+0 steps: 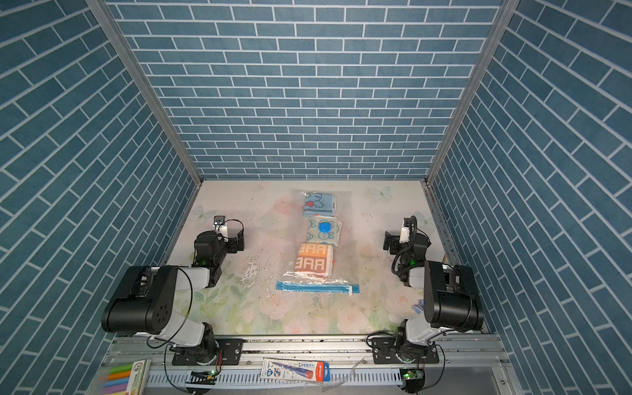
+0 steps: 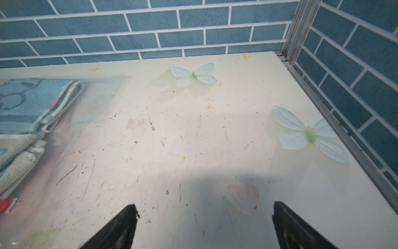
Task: Place the folded towel into the vacuum bag
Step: Reset both arms
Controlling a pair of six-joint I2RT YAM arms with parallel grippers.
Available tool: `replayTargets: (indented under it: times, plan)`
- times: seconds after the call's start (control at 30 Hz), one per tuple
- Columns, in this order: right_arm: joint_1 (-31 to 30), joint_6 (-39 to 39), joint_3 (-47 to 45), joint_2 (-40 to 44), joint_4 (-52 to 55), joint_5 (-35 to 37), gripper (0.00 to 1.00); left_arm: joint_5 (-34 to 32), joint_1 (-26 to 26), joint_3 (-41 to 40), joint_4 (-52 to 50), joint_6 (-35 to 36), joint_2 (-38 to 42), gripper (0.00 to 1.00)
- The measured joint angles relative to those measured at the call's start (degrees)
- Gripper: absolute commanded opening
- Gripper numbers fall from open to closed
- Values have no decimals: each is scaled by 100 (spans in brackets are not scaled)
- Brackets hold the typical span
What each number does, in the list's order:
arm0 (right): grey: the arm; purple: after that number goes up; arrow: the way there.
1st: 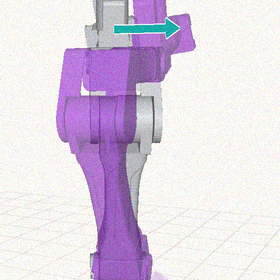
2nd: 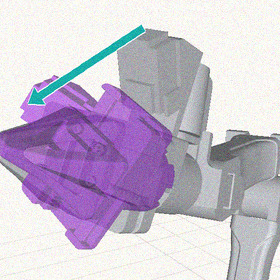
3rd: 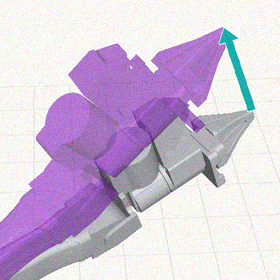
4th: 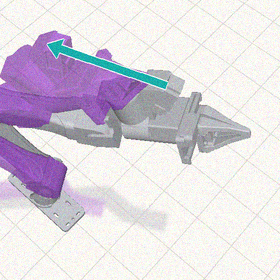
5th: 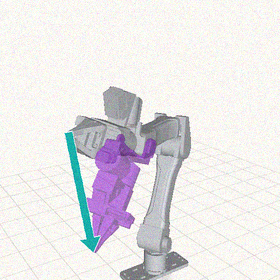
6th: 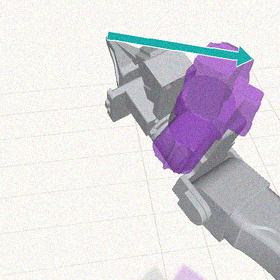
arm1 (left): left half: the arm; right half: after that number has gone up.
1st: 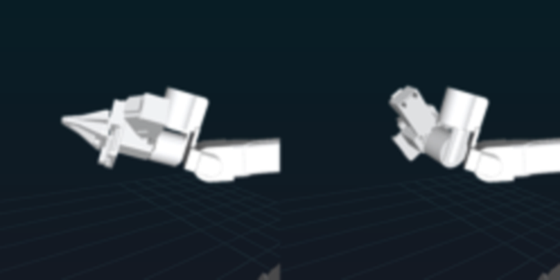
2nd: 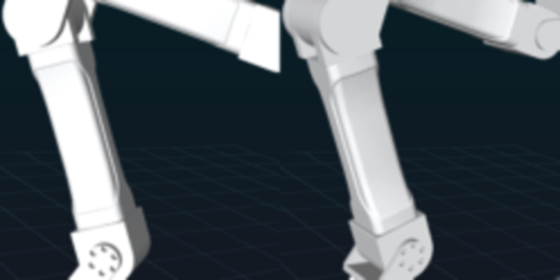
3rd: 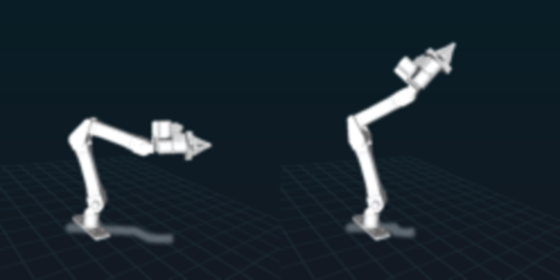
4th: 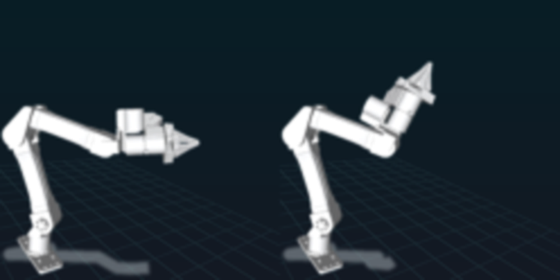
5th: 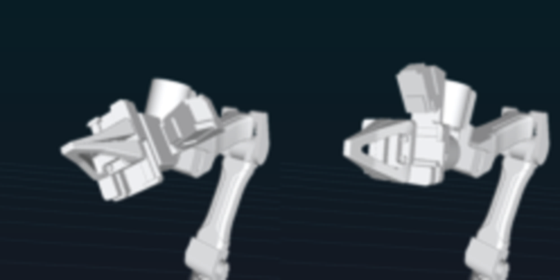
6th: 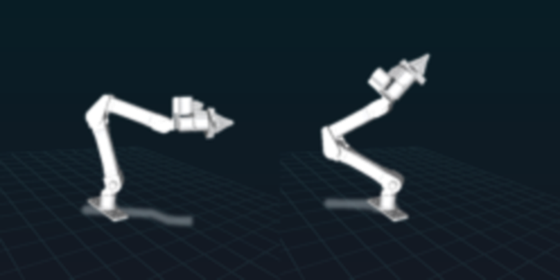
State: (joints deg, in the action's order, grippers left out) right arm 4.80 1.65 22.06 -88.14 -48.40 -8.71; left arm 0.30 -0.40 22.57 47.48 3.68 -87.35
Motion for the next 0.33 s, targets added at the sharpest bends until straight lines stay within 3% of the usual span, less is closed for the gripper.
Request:
replayTargets:
  times: [0.33]
  plan:
    - [0,0,0,0,-2,0,99,177,72,0,68,-20,-2,100]
